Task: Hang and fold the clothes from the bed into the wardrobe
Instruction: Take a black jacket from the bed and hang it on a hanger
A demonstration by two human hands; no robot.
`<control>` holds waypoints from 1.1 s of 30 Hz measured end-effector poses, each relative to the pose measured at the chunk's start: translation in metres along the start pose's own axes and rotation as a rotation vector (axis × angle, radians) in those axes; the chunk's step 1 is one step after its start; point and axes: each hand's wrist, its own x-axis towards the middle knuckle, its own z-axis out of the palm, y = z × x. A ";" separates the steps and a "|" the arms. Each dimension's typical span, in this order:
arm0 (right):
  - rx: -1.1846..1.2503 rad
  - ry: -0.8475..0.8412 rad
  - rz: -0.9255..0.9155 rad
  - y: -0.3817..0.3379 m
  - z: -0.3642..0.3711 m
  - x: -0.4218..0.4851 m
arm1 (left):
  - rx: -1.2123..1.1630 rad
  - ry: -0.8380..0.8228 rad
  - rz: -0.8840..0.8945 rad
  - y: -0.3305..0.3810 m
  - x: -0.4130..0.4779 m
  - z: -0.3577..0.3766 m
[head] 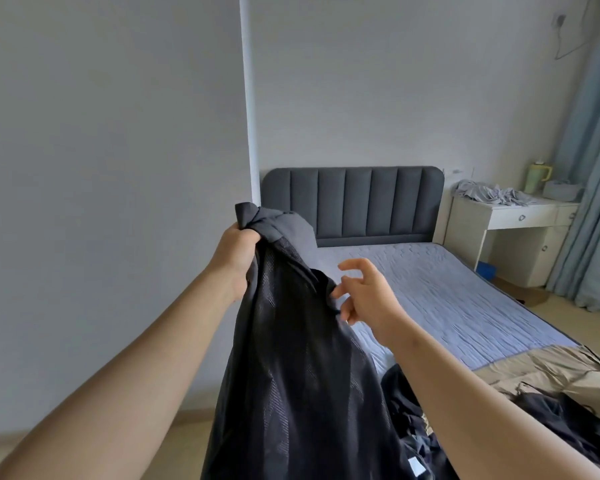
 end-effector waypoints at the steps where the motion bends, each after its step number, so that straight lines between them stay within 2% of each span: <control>1: -0.048 -0.017 0.024 0.003 -0.001 -0.003 | -0.019 0.000 0.013 0.001 -0.007 -0.002; 4: -0.244 -0.214 0.050 0.015 0.007 -0.011 | -0.085 0.010 0.037 0.008 -0.027 -0.011; 11: -0.686 -0.455 -0.156 0.029 0.063 -0.023 | -0.157 0.141 0.114 0.024 -0.085 -0.067; 13: -0.693 -0.573 -0.161 0.027 0.086 -0.034 | -0.143 0.197 0.138 0.030 -0.102 -0.089; 18: -0.288 -0.748 -0.046 0.013 0.140 -0.064 | -0.147 0.433 0.188 0.052 -0.136 -0.147; 21: 0.150 -0.975 0.244 0.005 0.176 -0.080 | -0.160 0.583 0.222 0.065 -0.156 -0.183; 24: 0.411 -1.001 0.453 -0.003 0.234 -0.092 | -0.177 0.733 0.276 0.082 -0.178 -0.232; 26: 0.310 -1.024 0.407 -0.014 0.272 -0.109 | -0.178 0.780 0.277 0.093 -0.191 -0.264; 31: -0.278 -1.176 0.072 -0.042 0.381 -0.164 | -0.138 0.825 0.332 0.120 -0.224 -0.350; 33: -0.261 -1.190 0.105 -0.058 0.425 -0.184 | -0.117 0.836 0.341 0.129 -0.240 -0.384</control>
